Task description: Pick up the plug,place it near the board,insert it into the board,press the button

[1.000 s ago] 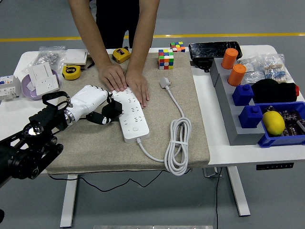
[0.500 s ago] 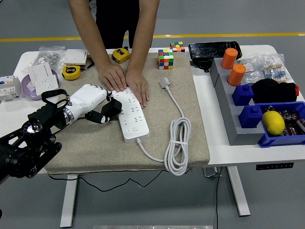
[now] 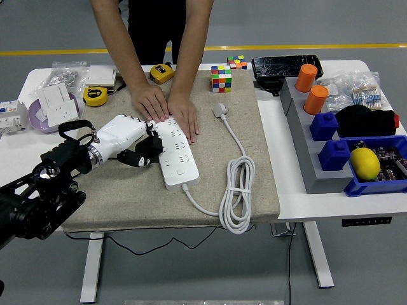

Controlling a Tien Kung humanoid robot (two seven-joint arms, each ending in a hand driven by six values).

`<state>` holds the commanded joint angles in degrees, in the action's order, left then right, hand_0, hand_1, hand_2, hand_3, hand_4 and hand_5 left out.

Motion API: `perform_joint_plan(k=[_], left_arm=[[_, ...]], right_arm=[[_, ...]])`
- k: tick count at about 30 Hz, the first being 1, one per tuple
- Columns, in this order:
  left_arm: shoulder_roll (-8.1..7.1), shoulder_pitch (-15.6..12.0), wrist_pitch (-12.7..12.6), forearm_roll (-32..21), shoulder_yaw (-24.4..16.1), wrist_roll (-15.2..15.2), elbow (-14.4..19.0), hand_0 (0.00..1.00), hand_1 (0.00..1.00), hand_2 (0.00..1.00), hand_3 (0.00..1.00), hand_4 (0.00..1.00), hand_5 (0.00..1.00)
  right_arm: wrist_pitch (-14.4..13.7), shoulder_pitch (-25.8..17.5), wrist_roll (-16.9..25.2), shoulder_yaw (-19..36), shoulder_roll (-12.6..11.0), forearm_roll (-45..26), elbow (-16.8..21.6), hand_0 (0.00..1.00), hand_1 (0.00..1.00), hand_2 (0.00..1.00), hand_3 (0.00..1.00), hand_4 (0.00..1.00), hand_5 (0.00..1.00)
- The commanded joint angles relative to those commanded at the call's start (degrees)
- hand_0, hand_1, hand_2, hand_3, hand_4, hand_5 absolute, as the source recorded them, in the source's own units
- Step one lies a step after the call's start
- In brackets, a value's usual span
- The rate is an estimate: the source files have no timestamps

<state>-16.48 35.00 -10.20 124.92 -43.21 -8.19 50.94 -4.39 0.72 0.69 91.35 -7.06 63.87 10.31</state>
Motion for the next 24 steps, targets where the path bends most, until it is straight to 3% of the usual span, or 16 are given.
perform_joint_plan(k=[11, 22, 24], left_arm=[[0.24, 0.2, 2.3, -5.0, 0.2, 0.7, 0.3, 0.638, 0.755, 0.749, 0.792, 0.919, 0.302], [0.38, -0.3, 3.0, -6.0, -0.6, 0.8, 0.9, 0.643, 0.764, 0.760, 0.802, 0.936, 0.321], [0.49, -0.3, 3.0, -6.1, -1.1, 0.8, 0.9, 0.653, 0.777, 0.771, 0.814, 0.974, 0.365]], right_arm=[[-0.1, 0.0, 0.0, 0.1, -0.1, 0.0, 0.0, 0.917, 0.868, 0.805, 0.793, 0.998, 0.998], [-0.2, -0.2, 0.0, -0.1, -0.1, -0.3, 0.0, 0.916, 0.867, 0.805, 0.793, 0.998, 0.998], [-0.2, -0.3, 0.0, -0.1, -0.1, -0.3, 0.0, 0.916, 0.868, 0.804, 0.793, 0.998, 0.998]])
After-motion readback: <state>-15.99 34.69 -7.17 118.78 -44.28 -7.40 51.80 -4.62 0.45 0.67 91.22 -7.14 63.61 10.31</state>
